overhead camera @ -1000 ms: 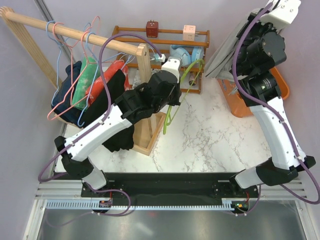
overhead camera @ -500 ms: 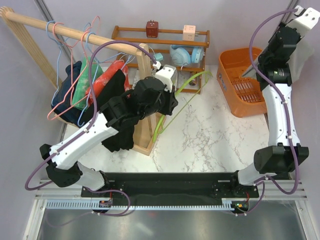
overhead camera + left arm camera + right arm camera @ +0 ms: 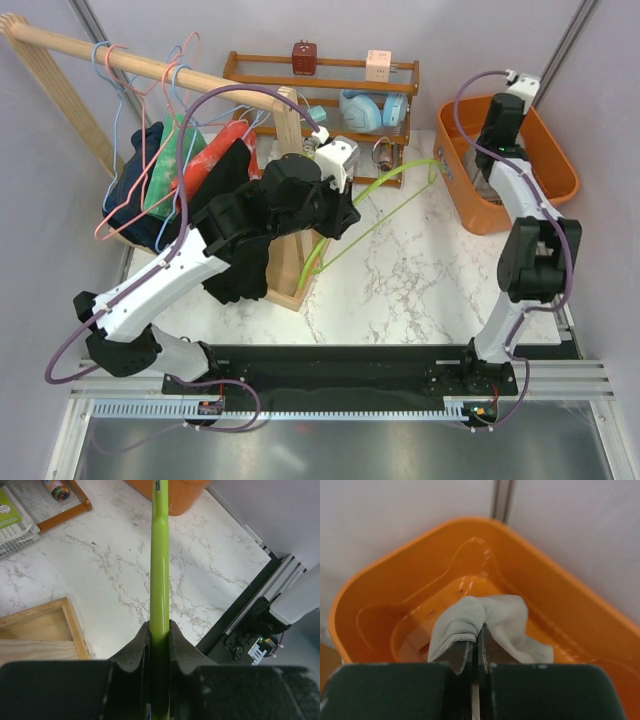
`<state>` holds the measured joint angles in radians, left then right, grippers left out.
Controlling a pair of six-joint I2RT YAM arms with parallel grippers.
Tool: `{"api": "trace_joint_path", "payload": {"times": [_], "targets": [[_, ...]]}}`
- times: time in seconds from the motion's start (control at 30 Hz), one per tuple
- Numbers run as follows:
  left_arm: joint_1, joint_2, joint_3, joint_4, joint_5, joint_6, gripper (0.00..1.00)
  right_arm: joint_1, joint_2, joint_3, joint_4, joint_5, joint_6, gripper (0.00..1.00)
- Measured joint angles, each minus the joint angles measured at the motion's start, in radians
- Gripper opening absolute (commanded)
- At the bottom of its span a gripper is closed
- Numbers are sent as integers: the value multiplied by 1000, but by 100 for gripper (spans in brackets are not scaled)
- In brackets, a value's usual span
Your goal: Remove the trousers from the hanger
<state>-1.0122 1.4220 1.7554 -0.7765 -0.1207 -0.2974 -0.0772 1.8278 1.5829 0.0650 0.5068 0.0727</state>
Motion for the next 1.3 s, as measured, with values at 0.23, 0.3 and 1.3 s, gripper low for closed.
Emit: {"api": "trace_joint_path", "payload": {"times": [0.23,0.3,1.3], "targets": [[0,-79,8,-23,40,12,2,53,298,171,1,-70,67,12],[0,-97,19,-33,43,12,2,58,372,253,-23,-99,89,23],[0,-452,72,-279,313,-33,2,69,-169,470,-1053,-193,347,98]]}}
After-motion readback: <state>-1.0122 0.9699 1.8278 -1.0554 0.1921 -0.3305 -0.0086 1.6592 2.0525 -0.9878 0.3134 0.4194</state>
